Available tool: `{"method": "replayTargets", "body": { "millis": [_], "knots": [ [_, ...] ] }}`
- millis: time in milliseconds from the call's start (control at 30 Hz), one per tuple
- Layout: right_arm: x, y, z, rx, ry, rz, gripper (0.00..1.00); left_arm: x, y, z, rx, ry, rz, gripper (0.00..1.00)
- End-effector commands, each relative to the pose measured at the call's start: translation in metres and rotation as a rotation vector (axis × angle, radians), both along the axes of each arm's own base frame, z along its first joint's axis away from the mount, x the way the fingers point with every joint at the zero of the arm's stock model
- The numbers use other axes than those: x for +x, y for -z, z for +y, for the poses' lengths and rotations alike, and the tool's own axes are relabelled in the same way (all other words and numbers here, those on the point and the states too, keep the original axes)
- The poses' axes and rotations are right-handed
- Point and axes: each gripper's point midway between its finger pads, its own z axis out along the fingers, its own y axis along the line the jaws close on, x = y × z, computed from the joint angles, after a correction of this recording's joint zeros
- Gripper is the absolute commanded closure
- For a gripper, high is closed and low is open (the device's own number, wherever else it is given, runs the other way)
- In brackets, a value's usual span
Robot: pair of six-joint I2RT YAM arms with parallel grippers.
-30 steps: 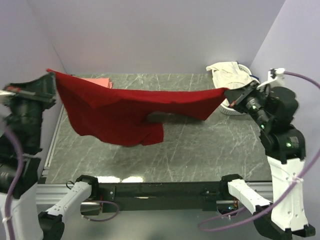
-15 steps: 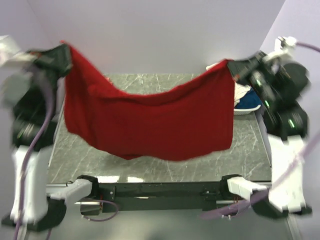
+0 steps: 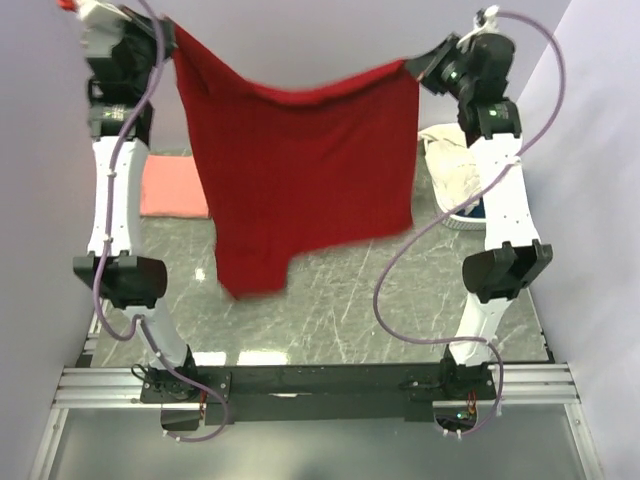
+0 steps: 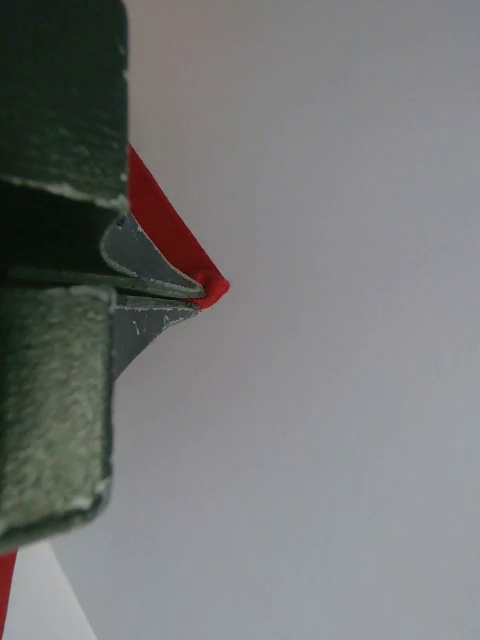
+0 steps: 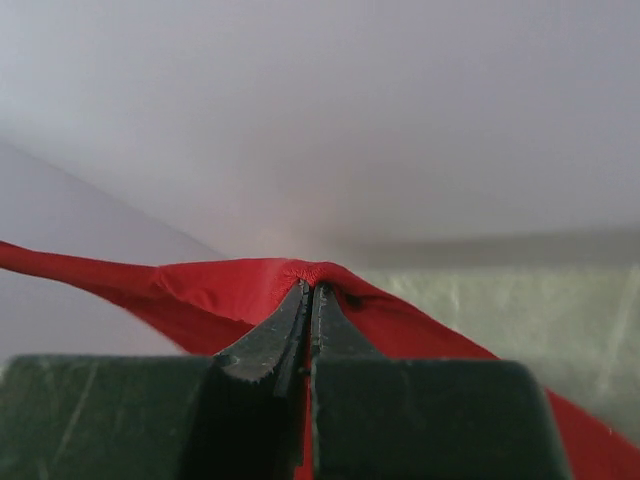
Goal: Fold and stack the t-shirts
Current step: Flatten the tshirt out
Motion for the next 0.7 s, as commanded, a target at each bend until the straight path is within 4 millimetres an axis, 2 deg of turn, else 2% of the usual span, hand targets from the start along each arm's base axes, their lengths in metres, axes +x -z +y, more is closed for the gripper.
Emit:
{"method": "replayTargets", "body": {
  "millis": [0,33,100,167,200,233,267,300,333,367,400,433,467,500,533,567,600,667],
  "knots": [
    [-0.077,-0.153,-0.008,0.071,-0.006,-0.422,1.00,-0.128,-0.162,0.002,0.047,0.032,-0.471,1.00],
    [-0.088,-0.158,-0.009,0.078,-0.004,-0.448,1.00,-0.147,-0.172,0.004,0.057,0.019,-0.506,1.00],
    [-0.091,-0.152,-0.011,0.075,0.006,-0.441,1.00,-0.161,-0.175,0.010,0.070,-0.009,-0.519,1.00],
    [-0.090,-0.128,-0.010,0.065,0.005,-0.385,1.00,-0.172,-0.164,0.013,0.084,-0.032,-0.491,1.00],
    [-0.090,-0.118,-0.009,0.068,-0.003,-0.360,1.00,-0.191,-0.166,0.011,0.085,-0.030,-0.499,1.00],
    [-0.086,-0.092,-0.007,0.066,-0.010,-0.304,1.00,-0.174,-0.136,0.012,0.078,-0.026,-0.421,1.00],
    [-0.086,-0.077,-0.006,0.070,-0.019,-0.268,1.00,-0.174,-0.124,0.011,0.070,-0.019,-0.396,1.00],
    [-0.085,-0.059,-0.004,0.070,-0.026,-0.229,1.00,-0.195,-0.122,0.008,0.057,-0.007,-0.406,1.00],
    [-0.085,-0.021,-0.003,0.071,-0.029,-0.150,1.00,-0.177,-0.079,0.009,0.040,0.000,-0.309,1.00],
    [-0.087,0.000,-0.003,0.081,-0.034,-0.106,1.00,-0.179,-0.062,0.008,0.018,0.007,-0.273,1.00],
    [-0.089,0.021,-0.002,0.090,-0.037,-0.066,1.00,-0.202,-0.057,0.004,-0.010,0.024,-0.279,1.00],
    [-0.095,0.069,0.000,0.096,-0.043,0.029,1.00,-0.185,0.000,0.006,-0.037,0.020,-0.155,1.00],
    [-0.100,0.094,0.002,0.108,-0.049,0.083,1.00,-0.189,0.025,0.006,-0.068,0.017,-0.106,1.00],
    [-0.105,0.118,0.001,0.107,-0.047,0.133,1.00,-0.212,0.034,0.002,-0.117,0.035,-0.106,1.00],
    [-0.118,0.168,0.000,0.109,-0.037,0.236,1.00,-0.204,0.095,0.002,-0.143,0.034,0.010,1.00],
    [-0.126,0.193,0.001,0.111,-0.040,0.286,1.00,-0.209,0.129,0.003,-0.170,0.021,0.092,1.00],
    [-0.142,0.238,-0.002,0.101,-0.028,0.389,1.00,-0.222,0.174,0.002,-0.215,0.014,0.165,1.00],
    [-0.158,0.280,-0.006,0.073,-0.009,0.480,1.00,-0.235,0.223,0.004,-0.253,-0.017,0.265,1.00]
  ]
}}
